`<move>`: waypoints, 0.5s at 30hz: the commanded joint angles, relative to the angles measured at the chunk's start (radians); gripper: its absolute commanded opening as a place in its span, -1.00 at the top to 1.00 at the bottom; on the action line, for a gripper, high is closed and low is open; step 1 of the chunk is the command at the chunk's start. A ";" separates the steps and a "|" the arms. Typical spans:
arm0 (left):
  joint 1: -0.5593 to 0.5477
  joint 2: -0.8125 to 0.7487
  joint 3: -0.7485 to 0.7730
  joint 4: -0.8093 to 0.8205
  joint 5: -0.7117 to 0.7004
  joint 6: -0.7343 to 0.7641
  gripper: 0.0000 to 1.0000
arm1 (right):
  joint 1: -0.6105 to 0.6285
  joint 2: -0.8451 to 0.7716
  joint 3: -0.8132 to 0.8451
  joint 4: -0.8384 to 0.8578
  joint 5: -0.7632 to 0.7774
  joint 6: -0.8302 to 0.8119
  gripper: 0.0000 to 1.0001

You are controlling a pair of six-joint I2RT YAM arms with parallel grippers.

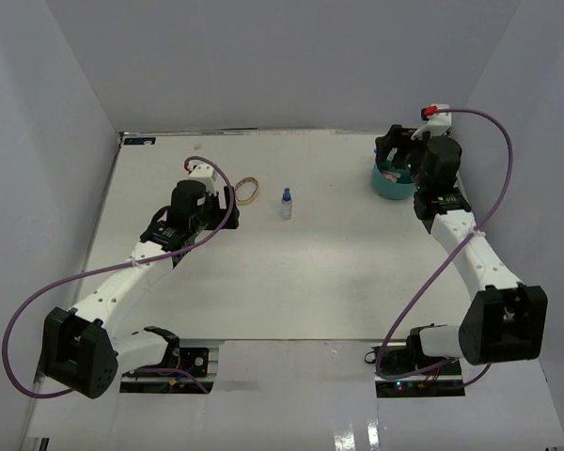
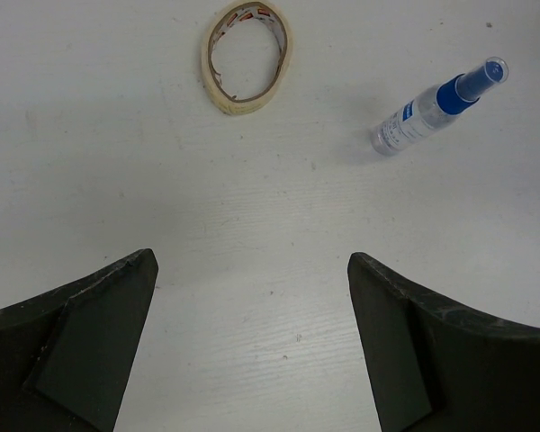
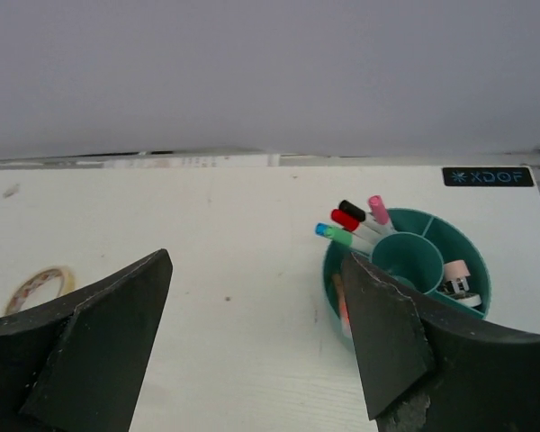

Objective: Sort the stationery into containers
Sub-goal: Pick up the stationery from the center of the board.

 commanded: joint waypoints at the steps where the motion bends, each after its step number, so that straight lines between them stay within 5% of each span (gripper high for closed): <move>1: 0.006 -0.008 0.035 -0.015 -0.003 -0.016 -0.96 | 0.035 -0.091 -0.054 -0.069 -0.121 -0.025 -0.65; 10: 0.007 0.039 0.039 -0.019 -0.017 -0.031 -0.96 | 0.104 -0.366 -0.401 -0.077 -0.253 0.038 -0.70; 15: 0.013 0.214 0.094 -0.022 -0.027 -0.005 -0.96 | 0.104 -0.502 -0.528 -0.051 -0.285 0.064 -0.72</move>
